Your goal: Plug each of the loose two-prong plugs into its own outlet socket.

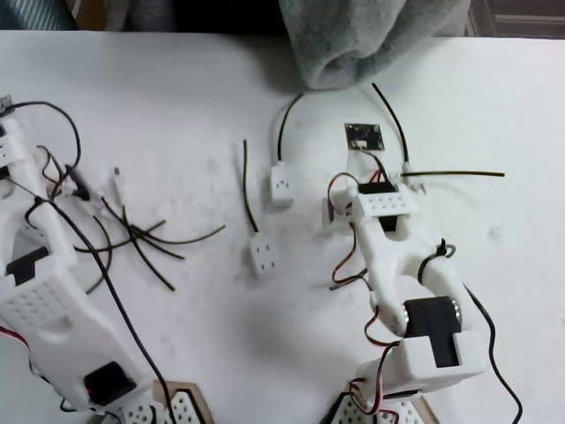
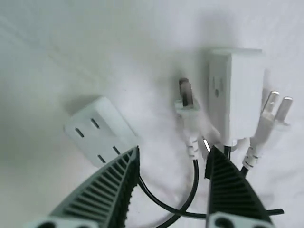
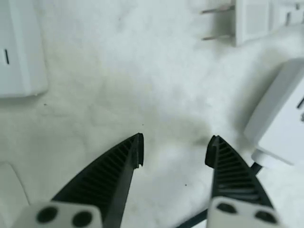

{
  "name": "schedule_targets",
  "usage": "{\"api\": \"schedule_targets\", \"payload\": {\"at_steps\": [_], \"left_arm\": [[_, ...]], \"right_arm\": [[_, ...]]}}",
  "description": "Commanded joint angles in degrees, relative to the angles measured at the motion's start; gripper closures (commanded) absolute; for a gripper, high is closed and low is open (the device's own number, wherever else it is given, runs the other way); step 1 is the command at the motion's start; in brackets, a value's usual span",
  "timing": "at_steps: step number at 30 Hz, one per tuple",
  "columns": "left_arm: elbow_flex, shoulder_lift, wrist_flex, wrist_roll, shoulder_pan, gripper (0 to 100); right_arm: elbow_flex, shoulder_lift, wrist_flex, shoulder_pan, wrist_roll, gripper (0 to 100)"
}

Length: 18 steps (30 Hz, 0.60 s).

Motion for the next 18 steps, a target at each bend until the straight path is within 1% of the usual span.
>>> {"api": "schedule_targets", "payload": {"at_steps": [1, 9, 18], "left_arm": [[-1.58, 1.27, -2.64, 0.35, -1.1, 77], [-2.02, 7.96, -9.41, 0.44, -0.92, 77], [-2.02, 8.75, -13.8, 0.88, -0.22, 77]], "right_arm": [[-0.18, -0.4, -0.92, 0.22, 0.62, 78.0], [-0.18, -0.4, -0.92, 0.22, 0.62, 78.0], [-0.18, -0.4, -0.92, 0.13, 0.62, 78.0]]}}
